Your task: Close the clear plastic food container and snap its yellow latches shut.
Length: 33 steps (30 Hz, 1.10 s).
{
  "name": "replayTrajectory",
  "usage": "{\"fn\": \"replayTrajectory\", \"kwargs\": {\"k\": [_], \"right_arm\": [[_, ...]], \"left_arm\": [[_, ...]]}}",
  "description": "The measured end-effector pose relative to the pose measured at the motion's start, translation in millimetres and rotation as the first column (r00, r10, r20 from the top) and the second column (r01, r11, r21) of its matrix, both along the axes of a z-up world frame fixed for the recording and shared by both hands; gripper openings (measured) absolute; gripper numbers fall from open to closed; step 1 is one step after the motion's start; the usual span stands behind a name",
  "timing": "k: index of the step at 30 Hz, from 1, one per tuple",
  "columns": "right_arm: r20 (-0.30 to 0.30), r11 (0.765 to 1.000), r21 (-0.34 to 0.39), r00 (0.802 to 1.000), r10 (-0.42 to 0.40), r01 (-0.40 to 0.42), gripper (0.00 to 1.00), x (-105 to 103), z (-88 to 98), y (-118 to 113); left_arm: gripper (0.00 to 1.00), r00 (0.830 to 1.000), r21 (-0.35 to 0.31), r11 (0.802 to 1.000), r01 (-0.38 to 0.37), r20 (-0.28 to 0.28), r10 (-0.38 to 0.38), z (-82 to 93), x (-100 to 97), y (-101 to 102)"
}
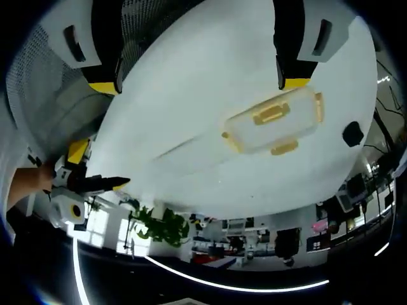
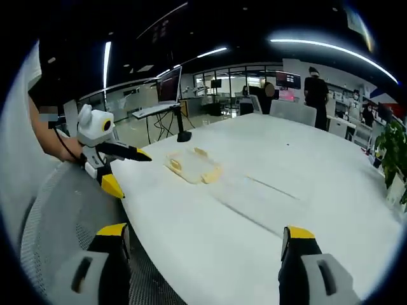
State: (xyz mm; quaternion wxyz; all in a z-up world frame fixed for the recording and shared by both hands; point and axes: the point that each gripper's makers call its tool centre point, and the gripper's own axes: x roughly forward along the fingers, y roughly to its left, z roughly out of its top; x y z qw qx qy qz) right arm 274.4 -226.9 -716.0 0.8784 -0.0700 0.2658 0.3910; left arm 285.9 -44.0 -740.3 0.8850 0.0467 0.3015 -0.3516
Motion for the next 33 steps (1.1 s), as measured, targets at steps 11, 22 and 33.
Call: {"fn": "replayTrajectory", "kwargs": {"k": [11,22,33], "right_arm": [[-0.005,1.0,-0.004,1.0,0.01,-0.01,0.99,-1.5,-1.7,0.8],[-0.011,1.0,-0.004,1.0,0.016,-0.016,0.99,-2.5,-2.8,2.3],[-0.015,1.0,-0.009,1.0,0.022,-0.023,0.99,-3.3,-5.0,2.7]], "left_arm": [[0.99,1.0,-0.001,1.0,-0.002,-0.004,0.002,-1.4,0.4,0.2],[0.99,1.0,0.007,1.0,-0.001,0.0,0.001,-1.3,0.1,1.0],[0.99,1.0,0.002,1.0,-0.003,0.001,0.003,-0.5,0.1,1.1]]}}
